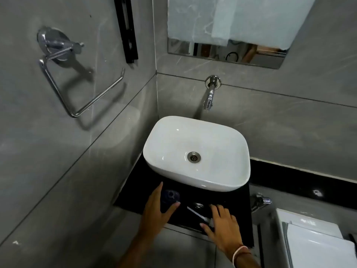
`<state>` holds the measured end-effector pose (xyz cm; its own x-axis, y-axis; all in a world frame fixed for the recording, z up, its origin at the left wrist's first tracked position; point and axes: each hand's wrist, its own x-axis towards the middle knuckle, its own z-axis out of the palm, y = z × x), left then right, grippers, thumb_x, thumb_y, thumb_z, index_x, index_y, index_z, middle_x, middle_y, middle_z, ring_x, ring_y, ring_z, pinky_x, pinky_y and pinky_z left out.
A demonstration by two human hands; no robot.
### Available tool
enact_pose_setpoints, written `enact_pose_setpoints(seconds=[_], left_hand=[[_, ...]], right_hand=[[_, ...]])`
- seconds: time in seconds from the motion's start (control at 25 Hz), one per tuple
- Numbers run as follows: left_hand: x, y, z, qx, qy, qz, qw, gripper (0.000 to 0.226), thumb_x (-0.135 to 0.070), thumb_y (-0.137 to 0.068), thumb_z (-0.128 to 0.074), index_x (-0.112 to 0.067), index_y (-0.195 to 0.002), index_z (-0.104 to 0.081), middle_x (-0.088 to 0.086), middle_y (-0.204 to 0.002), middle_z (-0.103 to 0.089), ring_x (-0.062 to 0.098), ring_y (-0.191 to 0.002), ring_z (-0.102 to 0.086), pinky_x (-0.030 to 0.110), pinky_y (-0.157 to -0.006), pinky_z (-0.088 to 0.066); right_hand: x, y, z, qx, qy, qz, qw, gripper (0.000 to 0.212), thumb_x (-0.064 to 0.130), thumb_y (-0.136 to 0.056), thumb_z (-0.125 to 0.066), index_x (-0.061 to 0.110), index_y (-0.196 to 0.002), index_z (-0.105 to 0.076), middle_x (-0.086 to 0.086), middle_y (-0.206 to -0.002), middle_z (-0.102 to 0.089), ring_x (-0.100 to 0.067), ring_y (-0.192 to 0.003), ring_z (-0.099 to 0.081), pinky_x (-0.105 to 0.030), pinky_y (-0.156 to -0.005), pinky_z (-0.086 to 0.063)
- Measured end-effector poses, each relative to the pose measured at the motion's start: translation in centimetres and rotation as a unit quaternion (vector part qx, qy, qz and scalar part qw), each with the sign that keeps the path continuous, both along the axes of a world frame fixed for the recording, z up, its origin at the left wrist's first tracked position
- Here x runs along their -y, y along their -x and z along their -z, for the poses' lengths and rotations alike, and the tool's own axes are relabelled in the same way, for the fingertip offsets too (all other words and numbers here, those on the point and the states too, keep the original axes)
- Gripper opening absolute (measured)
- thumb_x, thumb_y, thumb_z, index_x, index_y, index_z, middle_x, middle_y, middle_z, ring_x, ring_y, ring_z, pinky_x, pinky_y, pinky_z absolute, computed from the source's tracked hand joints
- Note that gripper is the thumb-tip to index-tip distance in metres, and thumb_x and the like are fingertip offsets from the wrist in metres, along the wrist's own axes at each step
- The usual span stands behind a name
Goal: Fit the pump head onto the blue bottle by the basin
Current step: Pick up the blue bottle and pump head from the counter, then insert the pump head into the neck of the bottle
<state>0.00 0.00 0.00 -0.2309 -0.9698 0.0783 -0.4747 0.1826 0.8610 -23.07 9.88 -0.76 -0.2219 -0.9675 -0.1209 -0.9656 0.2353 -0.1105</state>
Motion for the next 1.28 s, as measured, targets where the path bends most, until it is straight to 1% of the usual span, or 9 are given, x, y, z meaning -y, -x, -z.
enact_pose_setpoints(seconds=[0.12,0.28,0.36,0.44,0.6,0.68,0.84,0.96,1.28], left_hand=[[0.3,0.9,1.5,-0.058,-0.081,-0.033,0.994,0.092,-0.064,-0.065,-0.080,-0.030,-0.142,-0.043,-0.003,-0.142,-0.051,0.014,-0.130,-0.048,0.028,-0.103,-0.042],[0.9,2.2,2.3,-0.076,-0.085,-0.077,0.990,0.082,-0.059,-0.059,-0.085,-0.026,-0.128,-0.057,-0.003,-0.123,-0.065,0.011,-0.112,-0.061,0.008,-0.087,-0.046],[0.9,2.1,2.5,-0.076,-0.077,-0.074,0.991,0.074,-0.060,-0.061,-0.086,-0.031,-0.123,-0.058,-0.008,-0.116,-0.068,0.005,-0.107,-0.063,0.003,-0.082,-0.047],[0.9,1.9,2.5,-0.072,-0.074,-0.069,0.992,0.072,-0.062,-0.060,-0.085,-0.034,-0.121,-0.058,-0.013,-0.112,-0.068,0.001,-0.105,-0.063,0.008,-0.083,-0.050],[1.0,1.5,2.3,-0.074,-0.069,-0.061,0.993,0.073,-0.065,-0.058,-0.084,-0.037,-0.120,-0.059,-0.019,-0.111,-0.067,-0.004,-0.104,-0.062,0.002,-0.081,-0.046],[1.0,1.2,2.3,-0.080,-0.080,-0.055,0.992,0.080,-0.065,-0.057,-0.085,-0.037,-0.126,-0.057,-0.015,-0.118,-0.066,0.000,-0.109,-0.062,0.001,-0.082,-0.045],[0.8,1.4,2.3,-0.073,-0.082,-0.061,0.992,0.096,-0.072,-0.054,-0.082,-0.036,-0.137,-0.049,-0.019,-0.126,-0.057,-0.001,-0.115,-0.054,-0.006,-0.078,-0.039],[0.7,2.0,2.0,-0.070,-0.082,-0.087,0.990,0.088,-0.071,-0.057,-0.081,-0.035,-0.133,-0.053,-0.012,-0.126,-0.064,0.004,-0.114,-0.059,-0.007,-0.076,-0.039],[0.5,1.4,1.9,-0.048,-0.044,-0.069,0.996,0.084,-0.062,-0.071,-0.076,-0.027,-0.142,-0.047,-0.001,-0.132,-0.064,0.014,-0.118,-0.061,0.015,-0.089,-0.051]], right_hand=[[0.5,0.4,1.0,0.017,-0.065,-0.008,0.998,0.059,0.057,-0.093,-0.052,0.024,-0.141,-0.042,-0.002,-0.136,-0.047,-0.025,-0.124,-0.048,-0.038,-0.101,-0.048],[1.3,0.4,0.8,0.111,-0.004,0.005,0.994,0.029,0.036,-0.097,-0.060,0.021,-0.122,-0.058,-0.002,-0.119,-0.060,-0.022,-0.110,-0.061,-0.034,-0.089,-0.055],[1.4,0.7,-0.5,0.232,0.038,0.043,0.971,0.030,0.030,-0.090,-0.074,0.019,-0.116,-0.063,-0.002,-0.105,-0.067,-0.018,-0.095,-0.067,-0.031,-0.081,-0.057],[1.4,1.2,-2.5,0.348,0.087,0.079,0.930,0.035,0.022,-0.078,-0.087,0.024,-0.105,-0.065,-0.001,-0.087,-0.070,-0.013,-0.076,-0.069,-0.023,-0.068,-0.059],[2.4,1.3,-7.4,0.413,0.163,0.075,0.893,0.032,0.020,-0.065,-0.096,0.024,-0.082,-0.069,0.000,-0.079,-0.073,-0.010,-0.070,-0.071,-0.020,-0.060,-0.061],[3.6,1.0,-9.9,0.400,0.169,0.032,0.900,0.023,0.024,-0.069,-0.093,0.021,-0.079,-0.073,0.002,-0.077,-0.074,-0.010,-0.073,-0.073,-0.019,-0.063,-0.061],[6.0,0.2,-13.4,0.283,0.127,-0.085,0.947,0.017,0.036,-0.084,-0.081,0.021,-0.090,-0.076,0.008,-0.086,-0.076,-0.005,-0.085,-0.072,-0.024,-0.076,-0.060],[7.3,-0.5,-14.7,0.215,0.094,-0.148,0.961,0.015,0.039,-0.088,-0.075,0.024,-0.091,-0.073,0.008,-0.089,-0.076,-0.010,-0.085,-0.070,-0.035,-0.078,-0.059],[10.0,-3.8,-16.5,0.082,0.010,-0.240,0.967,0.022,0.034,-0.092,-0.069,0.018,-0.107,-0.071,-0.005,-0.106,-0.075,-0.026,-0.101,-0.068,-0.040,-0.086,-0.055]])
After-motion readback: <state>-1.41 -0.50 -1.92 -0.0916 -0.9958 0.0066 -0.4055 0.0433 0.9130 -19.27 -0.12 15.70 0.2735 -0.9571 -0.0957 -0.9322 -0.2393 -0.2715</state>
